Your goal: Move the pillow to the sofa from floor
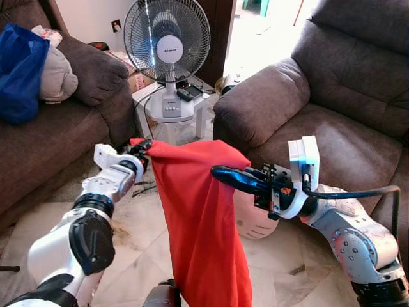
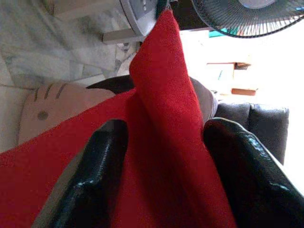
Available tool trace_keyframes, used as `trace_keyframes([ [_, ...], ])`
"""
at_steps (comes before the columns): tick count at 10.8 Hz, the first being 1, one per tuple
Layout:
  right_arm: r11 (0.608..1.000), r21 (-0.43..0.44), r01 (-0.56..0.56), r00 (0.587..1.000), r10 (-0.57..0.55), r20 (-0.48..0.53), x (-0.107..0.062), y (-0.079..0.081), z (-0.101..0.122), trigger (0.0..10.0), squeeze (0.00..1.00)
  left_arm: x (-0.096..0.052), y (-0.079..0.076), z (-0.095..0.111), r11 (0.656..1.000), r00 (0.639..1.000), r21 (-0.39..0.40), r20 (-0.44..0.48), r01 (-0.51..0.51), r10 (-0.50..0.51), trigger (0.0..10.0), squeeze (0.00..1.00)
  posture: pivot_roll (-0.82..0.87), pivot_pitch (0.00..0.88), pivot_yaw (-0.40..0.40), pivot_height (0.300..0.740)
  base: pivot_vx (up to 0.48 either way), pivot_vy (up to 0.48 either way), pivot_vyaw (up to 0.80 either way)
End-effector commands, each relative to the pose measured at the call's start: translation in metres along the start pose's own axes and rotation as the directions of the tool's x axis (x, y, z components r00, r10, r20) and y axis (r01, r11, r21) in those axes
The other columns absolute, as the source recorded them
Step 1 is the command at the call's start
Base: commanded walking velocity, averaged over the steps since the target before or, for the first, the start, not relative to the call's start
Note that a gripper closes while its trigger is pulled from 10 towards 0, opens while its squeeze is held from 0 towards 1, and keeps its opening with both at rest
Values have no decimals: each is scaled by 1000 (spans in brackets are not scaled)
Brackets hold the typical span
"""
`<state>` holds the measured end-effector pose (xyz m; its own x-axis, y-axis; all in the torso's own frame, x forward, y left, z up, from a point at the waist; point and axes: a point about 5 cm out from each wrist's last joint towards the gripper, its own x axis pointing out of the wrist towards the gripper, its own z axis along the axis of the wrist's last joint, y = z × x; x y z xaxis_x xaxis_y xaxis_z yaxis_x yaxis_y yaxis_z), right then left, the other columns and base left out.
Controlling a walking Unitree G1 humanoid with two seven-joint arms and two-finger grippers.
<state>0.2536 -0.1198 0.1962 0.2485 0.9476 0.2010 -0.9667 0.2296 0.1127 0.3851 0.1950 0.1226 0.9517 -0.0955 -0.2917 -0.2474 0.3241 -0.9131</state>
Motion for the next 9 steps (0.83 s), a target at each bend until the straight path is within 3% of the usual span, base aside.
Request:
trace_keyframes([
  [1,995,-92,-42,994,51,96,1,7,25,10000,0,-2,9,2,1000,1000,10,0,-29,29,0,0,22,89,-30,740,0,0,0],
  [9,995,-94,-20,996,28,86,0,4,23,10000,0,-5,12,8,1000,1000,12,9,2,-2,0,0,24,87,-31,740,0,0,0],
])
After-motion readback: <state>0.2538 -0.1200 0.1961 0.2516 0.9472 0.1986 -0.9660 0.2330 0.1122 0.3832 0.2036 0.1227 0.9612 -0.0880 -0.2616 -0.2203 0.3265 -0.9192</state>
